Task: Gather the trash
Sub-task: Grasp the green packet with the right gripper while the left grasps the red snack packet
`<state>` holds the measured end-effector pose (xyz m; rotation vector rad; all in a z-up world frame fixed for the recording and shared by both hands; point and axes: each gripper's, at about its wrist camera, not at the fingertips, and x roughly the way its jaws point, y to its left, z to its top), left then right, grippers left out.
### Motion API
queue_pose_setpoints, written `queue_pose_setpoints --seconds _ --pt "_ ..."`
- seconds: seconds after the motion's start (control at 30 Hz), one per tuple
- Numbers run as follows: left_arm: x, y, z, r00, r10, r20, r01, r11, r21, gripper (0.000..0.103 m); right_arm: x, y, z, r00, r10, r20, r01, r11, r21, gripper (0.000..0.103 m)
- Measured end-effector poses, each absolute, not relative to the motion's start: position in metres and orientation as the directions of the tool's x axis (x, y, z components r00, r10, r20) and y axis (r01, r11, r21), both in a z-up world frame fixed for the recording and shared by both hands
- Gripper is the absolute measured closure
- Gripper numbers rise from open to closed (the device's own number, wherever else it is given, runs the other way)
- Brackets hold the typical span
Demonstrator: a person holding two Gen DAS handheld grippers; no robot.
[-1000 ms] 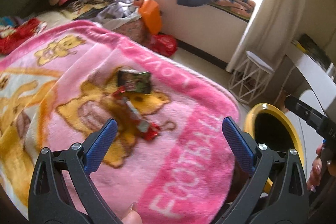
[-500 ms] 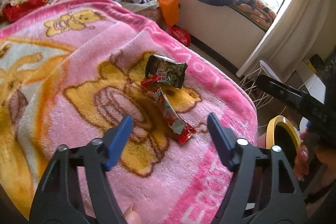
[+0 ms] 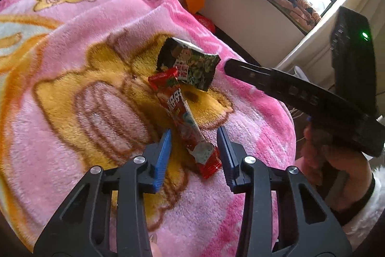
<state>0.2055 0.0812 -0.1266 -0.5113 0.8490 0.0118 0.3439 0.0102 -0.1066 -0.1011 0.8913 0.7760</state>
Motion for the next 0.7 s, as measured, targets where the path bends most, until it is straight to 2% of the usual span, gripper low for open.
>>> queue_pose_setpoints --seconds 0.1,0.17,0.2,0.23,0.27,0.7 --pt "0.21 0.081 -0.131 0.657 -0.196 -0.728 -0.215 0.877 -0.43 0.071 0.351 0.021 -0.115 0.358 0.563 -0.745 -0.658 0.718 0.226 0.071" --pt "0.211 0.081 -0.136 0.65 -0.201 -0.733 -0.222 0.872 -0.436 0.071 0.355 0.028 -0.121 0.342 0.563 -0.753 -0.663 0.712 0.231 0.076" --pt "0.212 0.081 -0.137 0.648 -0.201 -0.735 -0.224 0.872 -0.436 0.071 0.356 0.031 -0.124 0.333 0.563 -0.756 -0.666 0.708 0.233 0.08" --pt "0.212 0.081 -0.139 0.646 -0.201 -0.736 -0.224 0.872 -0.435 0.071 0.356 0.033 -0.127 0.325 0.567 -0.757 -0.67 0.703 0.239 0.091" --pt "0.212 0.081 -0.14 0.646 -0.201 -0.737 -0.225 0.872 -0.435 0.071 0.355 0.034 -0.128 0.316 0.573 -0.756 -0.674 0.697 0.245 0.097" --pt "0.205 0.09 -0.139 0.65 -0.211 -0.731 -0.236 0.858 -0.457 0.088 0.316 -0.022 -0.101 0.449 0.58 -0.679 -0.576 0.769 0.276 0.101"
